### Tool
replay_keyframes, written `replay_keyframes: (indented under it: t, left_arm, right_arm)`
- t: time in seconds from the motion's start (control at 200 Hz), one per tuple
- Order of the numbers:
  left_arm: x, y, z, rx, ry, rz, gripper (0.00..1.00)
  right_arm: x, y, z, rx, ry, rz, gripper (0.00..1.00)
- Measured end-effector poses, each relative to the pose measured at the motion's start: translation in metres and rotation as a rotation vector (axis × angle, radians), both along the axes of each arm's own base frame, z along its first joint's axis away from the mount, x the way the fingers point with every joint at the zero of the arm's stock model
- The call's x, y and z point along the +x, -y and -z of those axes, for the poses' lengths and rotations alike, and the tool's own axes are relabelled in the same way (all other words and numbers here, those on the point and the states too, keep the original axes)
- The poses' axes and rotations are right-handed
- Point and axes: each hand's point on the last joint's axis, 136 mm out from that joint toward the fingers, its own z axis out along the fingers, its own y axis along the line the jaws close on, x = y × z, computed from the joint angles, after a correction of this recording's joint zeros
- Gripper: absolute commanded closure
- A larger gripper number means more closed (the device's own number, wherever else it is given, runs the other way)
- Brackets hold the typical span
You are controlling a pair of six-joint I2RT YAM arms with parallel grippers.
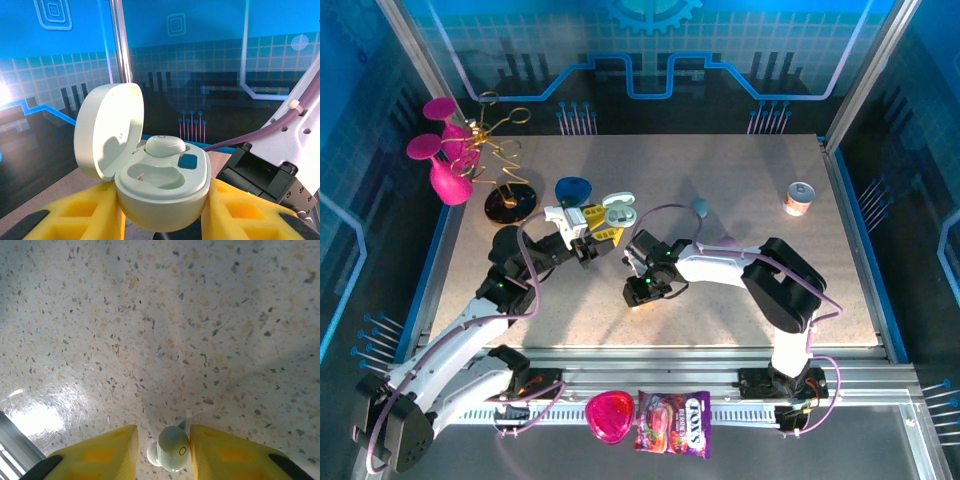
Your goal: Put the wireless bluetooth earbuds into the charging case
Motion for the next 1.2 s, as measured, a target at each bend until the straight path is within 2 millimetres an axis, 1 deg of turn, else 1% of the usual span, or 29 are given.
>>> replay_keyframes:
  t: [0.415,0.725,1.081,1.196]
  left_arm:
    - [0.0,0.0,-0.0001,0.0,0.0,0.0,0.62]
    - [0.0,0.0,-0.0001,0.0,0.0,0.0,0.62]
    - [0.0,0.0,-0.0003,0.0,0.001,0.0,0.62]
    - [0.0,0.0,0.0,0.0,0.0,0.0,0.62]
  right_arm:
    - [-0.0066,-0.0015,0.0033,0.025,-0.028,-0.006,0.71]
    - [-0.0053,-0.0066,0.0009,0.051,-0.027,-0.005,0.77]
    - [-0.0056,-0.0059,0.0061,0.044,-0.036,-0.005,0.76]
    - [-0.0056,-0.006,0.0062,0.044,-0.037,-0.005,0.78]
